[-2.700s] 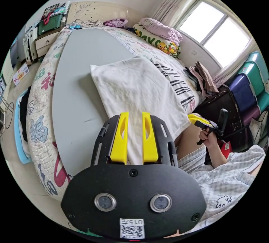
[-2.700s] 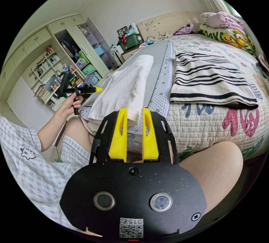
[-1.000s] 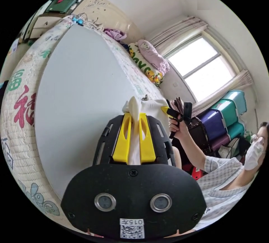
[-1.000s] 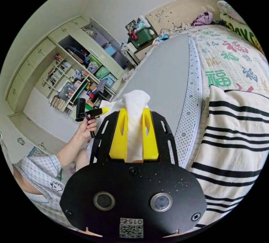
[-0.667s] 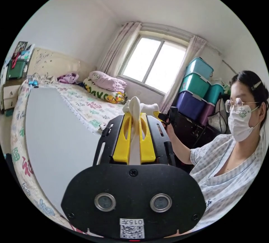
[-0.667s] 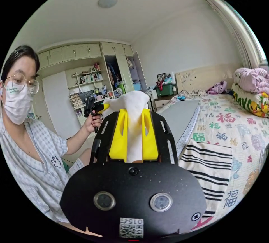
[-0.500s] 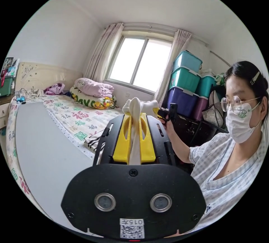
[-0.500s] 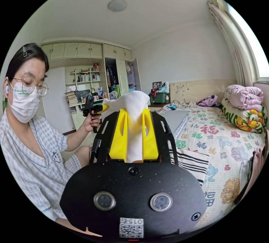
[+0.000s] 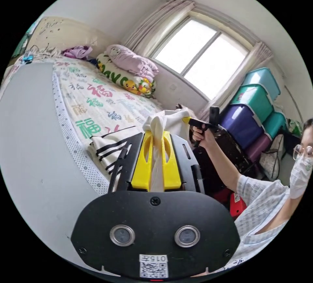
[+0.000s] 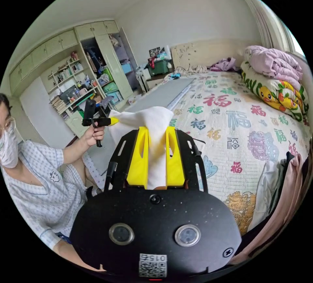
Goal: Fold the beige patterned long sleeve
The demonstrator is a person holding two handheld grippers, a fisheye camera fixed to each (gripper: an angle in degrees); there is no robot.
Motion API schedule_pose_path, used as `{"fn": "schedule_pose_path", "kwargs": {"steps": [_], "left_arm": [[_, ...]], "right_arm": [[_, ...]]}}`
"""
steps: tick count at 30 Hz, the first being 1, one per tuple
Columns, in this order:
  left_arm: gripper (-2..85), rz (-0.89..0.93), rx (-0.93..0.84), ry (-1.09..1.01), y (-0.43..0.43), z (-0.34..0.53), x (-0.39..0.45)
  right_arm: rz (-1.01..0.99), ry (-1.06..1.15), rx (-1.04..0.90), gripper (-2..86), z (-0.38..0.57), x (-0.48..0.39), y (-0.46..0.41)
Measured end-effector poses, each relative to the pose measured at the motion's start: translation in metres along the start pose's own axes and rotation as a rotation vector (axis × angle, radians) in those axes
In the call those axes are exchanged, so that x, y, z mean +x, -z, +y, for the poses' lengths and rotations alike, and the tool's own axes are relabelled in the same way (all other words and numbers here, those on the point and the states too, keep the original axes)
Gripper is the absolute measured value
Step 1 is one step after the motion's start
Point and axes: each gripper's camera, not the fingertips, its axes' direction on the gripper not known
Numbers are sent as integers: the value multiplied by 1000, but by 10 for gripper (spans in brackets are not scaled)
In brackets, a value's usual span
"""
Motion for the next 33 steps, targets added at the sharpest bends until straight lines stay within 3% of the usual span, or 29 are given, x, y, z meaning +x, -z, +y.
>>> {"fn": "schedule_pose_path", "kwargs": {"steps": [6,12,19,22,27,29,33], "left_arm": [[45,-115,-99,174,-100,23,-122],[71,-149,-148,212,-150,61,-192],[89,-420,-156,58,-160,113,-196],[89,-546,-52,-21,-158,135,-174],[100,-378,6,-181,-214,157,-114],[103,-148,-66,-221,-281,163,-84],[131,136,-173,-208,-403,179,-43]], "right_arm": [[152,-185,-100,94,-30,53,-134],[298,-202,-101,101,-37,52,-193],[485,-158,69,72,8,22,-110],[758,-115,125,63,65,1,-27],[1049,-168,98,52,130,20,60],[1059,-204,40,71,145,37,73],[1046,-239,-69,122,171,65,75]]}}
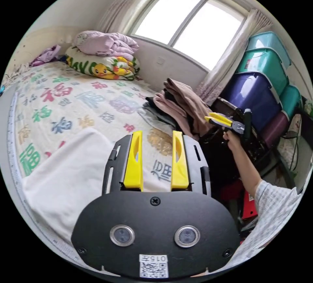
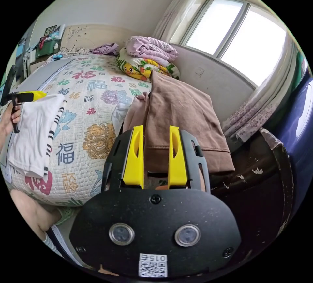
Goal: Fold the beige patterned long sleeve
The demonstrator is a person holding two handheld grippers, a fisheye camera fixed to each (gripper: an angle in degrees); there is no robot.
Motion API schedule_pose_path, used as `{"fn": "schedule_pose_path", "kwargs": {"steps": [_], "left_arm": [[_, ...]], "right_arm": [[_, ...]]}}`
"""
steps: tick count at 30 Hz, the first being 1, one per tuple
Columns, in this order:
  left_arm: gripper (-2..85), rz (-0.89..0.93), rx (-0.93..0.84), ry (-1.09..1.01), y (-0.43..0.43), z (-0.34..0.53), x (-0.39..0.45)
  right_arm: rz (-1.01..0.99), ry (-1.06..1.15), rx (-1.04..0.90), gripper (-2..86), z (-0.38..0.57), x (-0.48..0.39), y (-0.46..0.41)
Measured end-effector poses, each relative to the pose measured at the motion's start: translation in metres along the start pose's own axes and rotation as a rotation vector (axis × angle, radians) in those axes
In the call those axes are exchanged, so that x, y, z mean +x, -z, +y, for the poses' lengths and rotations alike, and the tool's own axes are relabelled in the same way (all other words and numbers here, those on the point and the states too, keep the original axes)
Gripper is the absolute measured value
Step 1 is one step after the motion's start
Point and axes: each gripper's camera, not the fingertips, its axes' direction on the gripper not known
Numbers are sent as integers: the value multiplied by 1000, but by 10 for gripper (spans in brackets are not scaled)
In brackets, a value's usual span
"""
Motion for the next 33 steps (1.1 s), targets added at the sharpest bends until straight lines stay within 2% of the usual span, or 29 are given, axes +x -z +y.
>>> {"fn": "schedule_pose_path", "kwargs": {"steps": [5,10,13,21,24,29,33], "left_arm": [[133,161,-86,10,-169,-1,21],[123,300,-94,100,-257,19,-3],[93,348,-75,94,-276,42,-20],[34,420,-80,114,-306,114,-74],[47,452,-50,136,-319,149,-94],[121,463,23,149,-350,214,-134],[121,553,37,80,-374,246,-149]], "right_arm": [[-68,18,-49,134,25,18,-19],[4,55,-23,148,42,19,-10],[71,60,0,134,52,30,2],[-81,-43,80,65,87,130,88],[-165,-117,106,58,100,187,135],[-381,-280,176,55,134,295,204],[-410,-321,238,53,161,367,267]]}}
